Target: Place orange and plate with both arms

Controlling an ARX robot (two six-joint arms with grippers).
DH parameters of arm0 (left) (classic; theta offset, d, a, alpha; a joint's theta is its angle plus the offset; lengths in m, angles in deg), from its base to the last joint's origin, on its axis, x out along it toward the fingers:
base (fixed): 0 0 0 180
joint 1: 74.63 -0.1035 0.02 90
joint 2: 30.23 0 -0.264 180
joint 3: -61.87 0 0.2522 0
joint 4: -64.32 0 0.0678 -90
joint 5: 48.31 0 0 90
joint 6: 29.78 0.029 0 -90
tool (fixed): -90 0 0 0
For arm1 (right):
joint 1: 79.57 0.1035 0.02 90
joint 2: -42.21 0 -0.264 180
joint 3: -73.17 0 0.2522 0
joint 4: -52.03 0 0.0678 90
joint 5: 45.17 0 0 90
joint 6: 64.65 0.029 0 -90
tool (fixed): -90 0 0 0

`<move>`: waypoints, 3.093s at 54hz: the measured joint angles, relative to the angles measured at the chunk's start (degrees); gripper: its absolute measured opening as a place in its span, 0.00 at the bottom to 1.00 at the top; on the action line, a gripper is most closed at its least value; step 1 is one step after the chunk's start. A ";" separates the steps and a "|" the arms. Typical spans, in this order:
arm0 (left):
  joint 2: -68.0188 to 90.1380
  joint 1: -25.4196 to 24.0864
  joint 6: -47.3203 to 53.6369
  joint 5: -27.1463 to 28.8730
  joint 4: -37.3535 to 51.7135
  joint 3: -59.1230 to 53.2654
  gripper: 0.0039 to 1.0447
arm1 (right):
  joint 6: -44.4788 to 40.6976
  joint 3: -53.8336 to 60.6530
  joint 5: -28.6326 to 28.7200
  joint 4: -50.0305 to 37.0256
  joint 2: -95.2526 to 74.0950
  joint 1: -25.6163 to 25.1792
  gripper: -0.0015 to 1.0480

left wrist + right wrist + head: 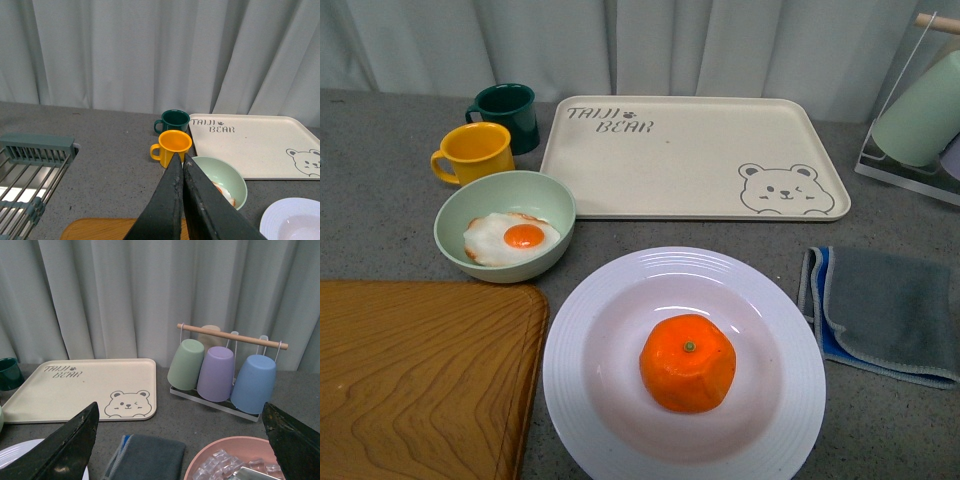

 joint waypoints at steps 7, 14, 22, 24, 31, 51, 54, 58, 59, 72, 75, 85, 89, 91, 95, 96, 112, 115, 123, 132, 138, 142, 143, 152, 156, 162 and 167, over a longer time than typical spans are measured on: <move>-1.79 0.00 0.00 0.00 -1.81 0.00 0.03 | 0.00 0.00 0.02 0.00 0.00 0.00 0.91; -3.69 0.00 0.00 0.00 -3.76 0.02 0.03 | 0.00 0.00 0.00 0.00 0.00 0.00 0.91; -12.44 0.00 0.00 -0.13 -12.90 0.02 0.03 | 0.00 0.00 0.00 0.00 0.00 0.00 0.91; -12.68 0.00 0.00 -0.11 -13.03 0.02 0.03 | 0.00 0.00 0.02 0.00 0.00 0.00 0.91; -12.70 0.00 -0.04 -0.11 -13.14 0.02 0.05 | 0.00 0.00 0.02 0.00 0.00 0.00 0.91; -12.79 0.00 -0.02 -0.11 -13.14 0.02 0.70 | -4.22 -2.45 -7.48 5.62 -4.24 2.73 0.91; -12.79 0.00 0.00 -0.11 -13.14 0.02 0.81 | -5.57 -4.39 -11.15 4.74 -12.41 6.29 0.91; -12.79 0.00 -0.02 -0.11 -13.14 0.02 0.93 | -2.97 -6.49 -9.33 0.68 -23.02 10.05 0.91; -12.79 0.00 0.02 -0.11 -13.14 0.02 0.95 | -1.49 -7.30 -8.20 -0.50 -26.32 11.02 0.91; -12.79 0.00 0.11 -0.11 -13.14 0.02 0.94 | 23.89 -17.22 9.03 -11.54 -66.77 13.84 0.91; -12.81 0.00 0.11 -0.11 -13.14 0.02 0.94 | 28.30 -19.78 13.38 -11.39 -74.31 13.20 0.91; -12.81 0.00 0.11 -0.11 -13.14 0.02 0.94 | 34.03 -25.62 20.17 -9.22 -87.91 11.32 0.91; -12.81 0.00 0.11 -0.11 -13.14 0.02 0.94 | 35.34 -27.56 22.03 -9.16 -91.95 10.97 0.91; -12.79 0.00 0.13 -0.11 -13.14 0.02 0.94 | 35.80 -28.50 22.60 -9.09 -93.66 10.93 0.91; -12.81 0.00 0.13 -0.11 -13.14 0.02 0.94 | 36.74 -30.14 23.65 -9.01 -96.76 10.93 0.91; -12.81 0.00 0.11 -0.11 -13.14 0.02 0.94 | 37.11 -30.67 24.00 -8.90 -97.77 10.93 0.91; -12.81 0.00 0.11 -0.11 -13.14 0.02 0.94 | 39.58 -39.32 25.99 -4.17 -110.29 13.77 0.91; -12.81 0.00 0.11 -0.11 -13.14 0.02 0.94 | 39.82 -40.74 25.97 -3.61 -111.62 14.08 0.91; -12.81 0.00 0.11 -0.11 -13.14 0.02 0.94 | 40.06 -44.33 25.27 -0.28 -114.33 14.25 0.90; -12.81 0.00 0.11 -0.11 -13.14 0.02 0.94 | 39.78 -47.21 23.63 4.17 -116.48 13.81 0.62; -12.81 0.00 0.11 -0.11 -13.14 0.02 0.94 | 39.76 -47.91 23.10 5.38 -117.26 13.49 0.47; -12.79 0.00 0.11 -0.11 -13.14 0.02 0.94 | 39.58 -48.11 22.97 5.86 -117.63 13.40 0.37; -12.79 0.00 0.13 -0.11 -13.14 0.02 0.94 | 39.47 -48.13 23.06 5.88 -117.72 13.40 0.35; -12.81 0.00 0.13 -0.11 -13.14 0.02 0.94 | 38.66 -48.17 26.08 6.10 -118.07 13.57 0.19; -12.81 0.00 0.11 -0.11 -13.14 0.02 0.94 | 38.53 -48.19 26.45 5.99 -117.87 13.55 0.18; -12.81 0.00 0.11 -0.11 -13.14 0.02 0.94 | 38.47 -47.78 26.77 5.22 -117.50 13.53 0.18; -12.81 0.00 0.13 -0.11 -13.14 0.02 0.94 | 38.42 -46.34 27.23 2.69 -116.45 13.53 0.16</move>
